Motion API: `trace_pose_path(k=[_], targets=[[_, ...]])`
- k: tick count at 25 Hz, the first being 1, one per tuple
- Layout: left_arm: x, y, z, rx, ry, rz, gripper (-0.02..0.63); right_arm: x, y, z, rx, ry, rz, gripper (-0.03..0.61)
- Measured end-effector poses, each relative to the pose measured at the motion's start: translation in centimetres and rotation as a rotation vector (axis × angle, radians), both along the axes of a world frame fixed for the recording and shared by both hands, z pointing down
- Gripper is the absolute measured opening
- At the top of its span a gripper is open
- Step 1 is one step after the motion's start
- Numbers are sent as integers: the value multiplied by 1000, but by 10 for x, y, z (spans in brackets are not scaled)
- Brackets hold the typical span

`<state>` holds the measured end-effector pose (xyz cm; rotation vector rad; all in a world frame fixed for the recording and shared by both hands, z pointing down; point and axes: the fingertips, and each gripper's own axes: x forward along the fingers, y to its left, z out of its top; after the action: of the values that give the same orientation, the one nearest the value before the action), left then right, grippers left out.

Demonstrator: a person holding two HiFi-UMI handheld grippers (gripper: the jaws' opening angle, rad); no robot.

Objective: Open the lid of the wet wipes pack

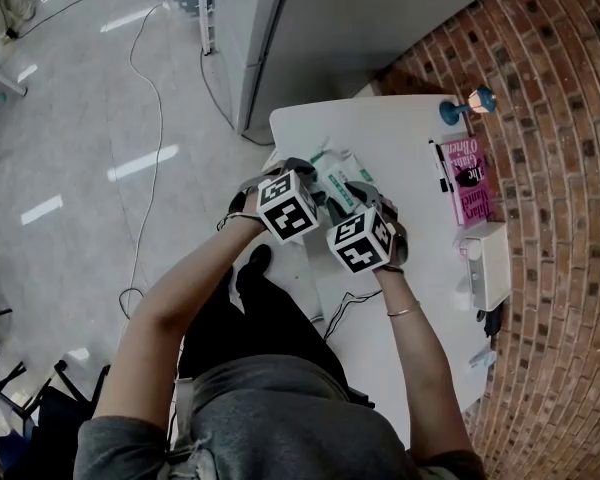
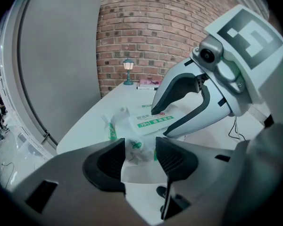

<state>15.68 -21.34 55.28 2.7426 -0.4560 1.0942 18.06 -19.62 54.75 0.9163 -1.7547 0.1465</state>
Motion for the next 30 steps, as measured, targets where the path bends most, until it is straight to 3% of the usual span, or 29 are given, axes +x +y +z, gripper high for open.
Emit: trace_pose_path(k=[11,30], targets=[[-1,0,0,8,8,1,204,-5,1,6,-65,89,-20,124],[2,-2,2,-14,-12,3,201,-3,0,1,-114,-4,21,55]])
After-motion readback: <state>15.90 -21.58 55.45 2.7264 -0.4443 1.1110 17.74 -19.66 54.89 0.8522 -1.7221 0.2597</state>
